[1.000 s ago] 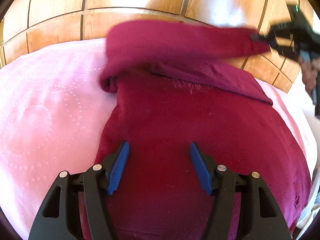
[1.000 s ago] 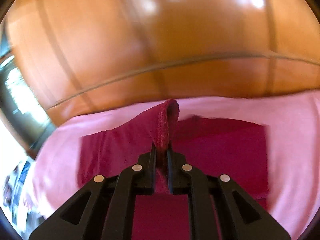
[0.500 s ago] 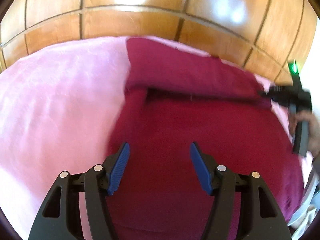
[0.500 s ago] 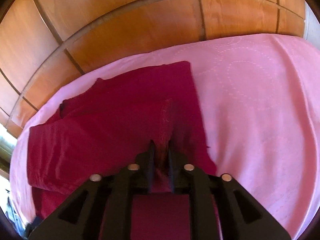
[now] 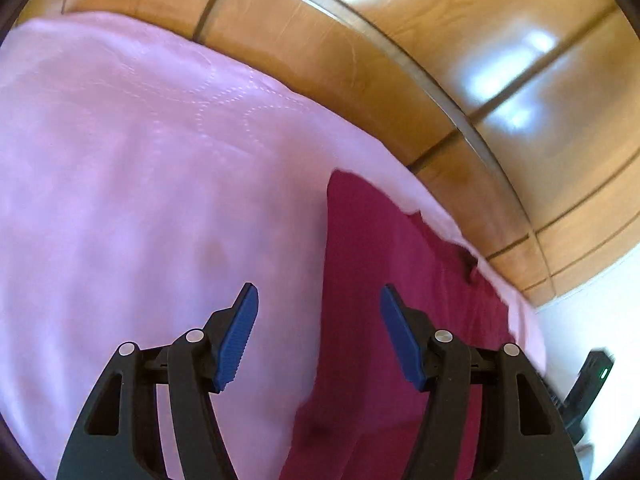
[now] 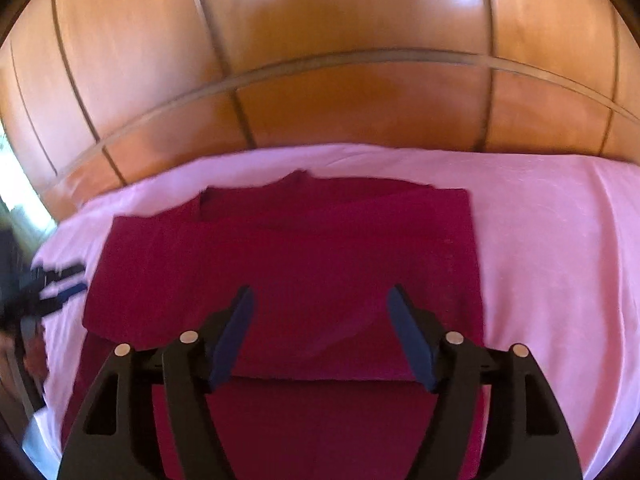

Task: Fold small clothes

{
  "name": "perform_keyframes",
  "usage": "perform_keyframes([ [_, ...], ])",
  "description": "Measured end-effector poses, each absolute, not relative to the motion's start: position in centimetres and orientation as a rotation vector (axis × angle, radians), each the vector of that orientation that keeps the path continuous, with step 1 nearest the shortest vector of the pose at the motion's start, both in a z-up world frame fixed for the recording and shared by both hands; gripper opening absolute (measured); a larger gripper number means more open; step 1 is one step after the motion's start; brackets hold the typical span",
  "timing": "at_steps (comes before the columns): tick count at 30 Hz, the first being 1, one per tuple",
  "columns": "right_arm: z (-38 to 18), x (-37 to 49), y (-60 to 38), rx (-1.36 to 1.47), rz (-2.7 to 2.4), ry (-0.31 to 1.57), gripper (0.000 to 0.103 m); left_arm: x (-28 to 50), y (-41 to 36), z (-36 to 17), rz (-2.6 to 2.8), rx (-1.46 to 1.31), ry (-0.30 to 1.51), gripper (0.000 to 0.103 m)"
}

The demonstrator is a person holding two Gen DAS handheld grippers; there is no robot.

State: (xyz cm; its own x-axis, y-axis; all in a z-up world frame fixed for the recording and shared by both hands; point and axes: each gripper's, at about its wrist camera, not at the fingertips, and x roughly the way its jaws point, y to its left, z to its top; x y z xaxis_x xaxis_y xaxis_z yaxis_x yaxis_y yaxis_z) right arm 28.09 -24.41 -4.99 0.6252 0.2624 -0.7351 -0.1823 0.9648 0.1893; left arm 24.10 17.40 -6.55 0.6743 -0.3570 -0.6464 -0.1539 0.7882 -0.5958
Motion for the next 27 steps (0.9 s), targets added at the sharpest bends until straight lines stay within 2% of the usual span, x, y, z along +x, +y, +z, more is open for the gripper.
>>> perform_keyframes([
  [6, -6.5, 28.6, -24.4, 0.116, 0.266, 0.881, 0.074, 28.8, 17.3, -8.1, -0.237, -0.773, 0.879, 0.067],
  [8, -6.9, 28.9, -24.3, 0.106, 0.252, 0.886, 0.075, 29.9, 16.4, -7.8, -0.240, -0.713, 0.889, 0.018],
  [10, -7.3, 28.9, -24.3, 0.088, 0.233, 0.886, 0.076, 29.6, 14.9, -5.9, -0.221, -0.591, 0.833, 0.013],
  [13, -9.7, 29.1, -24.0, 0.047, 0.194, 0.915, 0.079, 29.0, 11.7, -4.0, -0.119, -0.297, 0.802, 0.013],
  [15, -10.0, 29.0, -23.4, 0.012, 0.192, 0.898, 0.084, 30.0, 10.1, -6.2, -0.018, -0.126, 0.881, 0.015],
  [16, -10.0, 29.0, -23.0, -0.011, 0.182, 0.895, 0.086, 30.5, 9.9, -7.4, 0.018, -0.100, 0.911, 0.027],
  [17, -10.1, 29.0, -22.9, -0.016, 0.178, 0.895, 0.086, 30.4, 9.8, -7.3, 0.057, -0.089, 0.897, 0.048],
  [18, -10.2, 28.9, -22.9, -0.018, 0.175, 0.892, 0.087, 30.2, 9.8, -6.9, 0.121, -0.078, 0.889, 0.058],
  [19, -10.2, 28.9, -23.1, -0.009, 0.178, 0.890, 0.087, 29.9, 9.9, -6.3, 0.176, -0.090, 0.875, 0.065],
  [22, -10.4, 29.0, -23.4, 0.008, 0.185, 0.888, 0.088, 26.3, 9.9, -3.4, 0.175, -0.179, 0.743, 0.064],
  [24, -10.4, 29.0, -23.4, 0.004, 0.185, 0.886, 0.089, 24.4, 8.4, -3.3, 0.101, -0.159, 0.743, 0.056],
  [27, -10.5, 29.2, -23.2, 0.005, 0.187, 0.885, 0.090, 22.5, 4.7, -5.3, 0.010, -0.053, 0.781, 0.055],
])
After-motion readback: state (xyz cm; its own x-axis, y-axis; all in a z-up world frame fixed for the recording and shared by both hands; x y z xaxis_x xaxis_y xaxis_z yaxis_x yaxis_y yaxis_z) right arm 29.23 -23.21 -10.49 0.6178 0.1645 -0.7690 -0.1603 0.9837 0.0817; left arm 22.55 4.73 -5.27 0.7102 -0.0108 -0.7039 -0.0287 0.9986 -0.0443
